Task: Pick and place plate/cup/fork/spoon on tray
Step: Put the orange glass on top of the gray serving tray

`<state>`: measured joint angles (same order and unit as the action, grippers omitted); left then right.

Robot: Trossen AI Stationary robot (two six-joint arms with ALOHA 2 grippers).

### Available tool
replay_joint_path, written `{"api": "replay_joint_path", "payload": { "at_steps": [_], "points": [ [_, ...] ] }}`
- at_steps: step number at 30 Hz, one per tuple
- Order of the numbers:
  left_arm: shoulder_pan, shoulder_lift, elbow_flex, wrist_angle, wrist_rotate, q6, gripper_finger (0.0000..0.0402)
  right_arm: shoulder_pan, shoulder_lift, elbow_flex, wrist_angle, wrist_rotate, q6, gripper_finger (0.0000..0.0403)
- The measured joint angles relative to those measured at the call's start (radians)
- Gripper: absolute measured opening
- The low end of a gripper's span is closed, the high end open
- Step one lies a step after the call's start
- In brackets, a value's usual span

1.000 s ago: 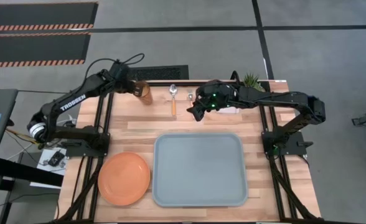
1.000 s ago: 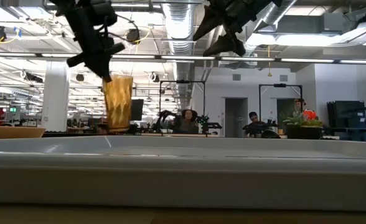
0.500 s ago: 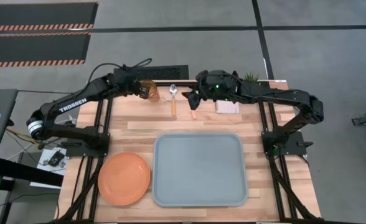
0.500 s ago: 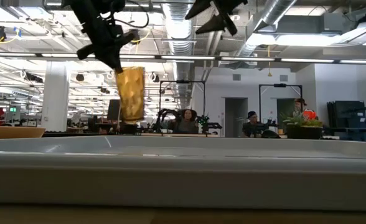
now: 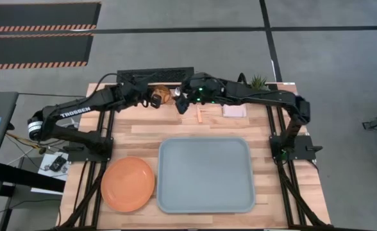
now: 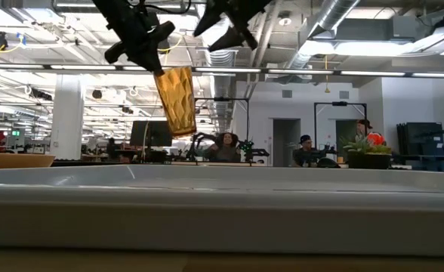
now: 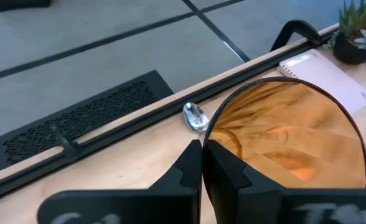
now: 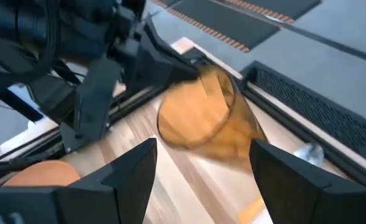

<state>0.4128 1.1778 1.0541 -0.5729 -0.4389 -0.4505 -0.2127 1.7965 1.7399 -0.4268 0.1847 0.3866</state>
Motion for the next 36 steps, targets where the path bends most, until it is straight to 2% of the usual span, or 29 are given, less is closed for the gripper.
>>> {"api": "replay_joint_path", "payload": {
  "at_steps": [8, 22, 24, 29, 36],
  "points": [
    [-0.042, 0.000, 0.000, 0.008, -0.017, 0.003, 0.0000, 0.002, 0.082, 0.077, -0.024, 0.000, -0.029, 0.0281],
    [-0.098, 0.000, 0.000, 0.056, 0.001, 0.091, 0.0000, -0.012, 0.091, 0.080, -0.089, -0.005, -0.106, 0.0281],
    [-0.099, 0.000, 0.000, 0.067, 0.016, 0.144, 0.0000, -0.010, 0.091, 0.080, -0.100, -0.023, -0.124, 0.0281],
    [-0.099, -0.004, 0.000, 0.138, 0.130, 0.222, 0.0000, -0.002, 0.090, 0.080, -0.173, -0.033, -0.157, 0.0281],
    [-0.098, -0.004, 0.000, 0.166, 0.153, 0.232, 0.0000, -0.004, 0.089, 0.080, -0.202, -0.030, -0.138, 0.0281]
  ]
}}
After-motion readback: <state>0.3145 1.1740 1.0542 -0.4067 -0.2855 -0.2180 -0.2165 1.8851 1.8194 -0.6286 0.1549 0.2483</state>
